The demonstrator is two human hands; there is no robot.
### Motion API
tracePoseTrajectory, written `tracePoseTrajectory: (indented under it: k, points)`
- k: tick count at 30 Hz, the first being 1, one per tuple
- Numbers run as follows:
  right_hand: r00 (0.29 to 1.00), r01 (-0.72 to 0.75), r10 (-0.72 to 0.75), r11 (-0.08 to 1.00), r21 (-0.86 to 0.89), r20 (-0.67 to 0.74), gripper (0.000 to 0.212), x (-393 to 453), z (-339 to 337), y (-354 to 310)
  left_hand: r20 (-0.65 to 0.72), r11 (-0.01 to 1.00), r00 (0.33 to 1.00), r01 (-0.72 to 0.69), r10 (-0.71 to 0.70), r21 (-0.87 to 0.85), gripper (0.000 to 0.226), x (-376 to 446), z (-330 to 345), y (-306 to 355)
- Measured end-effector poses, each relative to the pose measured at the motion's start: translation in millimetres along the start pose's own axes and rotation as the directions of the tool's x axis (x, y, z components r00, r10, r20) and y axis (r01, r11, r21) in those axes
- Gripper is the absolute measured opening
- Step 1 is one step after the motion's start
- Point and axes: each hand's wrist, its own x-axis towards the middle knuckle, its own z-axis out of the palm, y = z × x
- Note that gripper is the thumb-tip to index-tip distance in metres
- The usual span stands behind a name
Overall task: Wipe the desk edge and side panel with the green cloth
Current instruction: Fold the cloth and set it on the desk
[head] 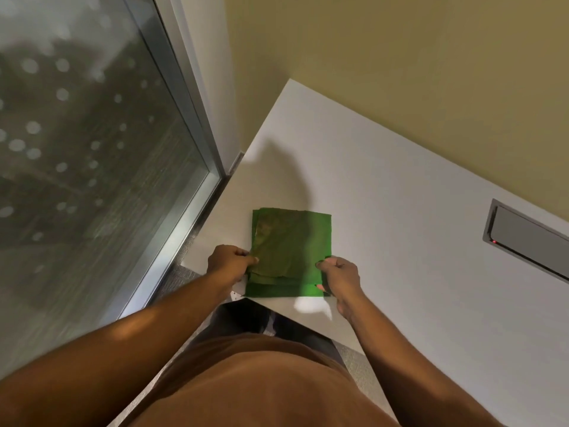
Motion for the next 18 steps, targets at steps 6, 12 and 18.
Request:
tracePoseTrajectory:
  k: [6,12,18]
  points:
    - [0.996,0.008,-0.017,0.994,0.108,0.089,0.011,-12,-36,2,0.177,0.978,0.981,0.108,-0.076,-0.181,0.018,-10,3,-18]
    - [0.997,0.027,0.0,0.932,-0.362,0.074,0.012,-1,-29,29,0.1,0.971,0.994,-0.062,0.039,0.23,0.033,-4,8,-42]
    - [0.927,0.326,-0.375,0.809,-0.489,-0.001,0.048,5,-19,-3,-0.058,0.875,0.906,-0.385,0.419,0.293,0.058,9,10,1]
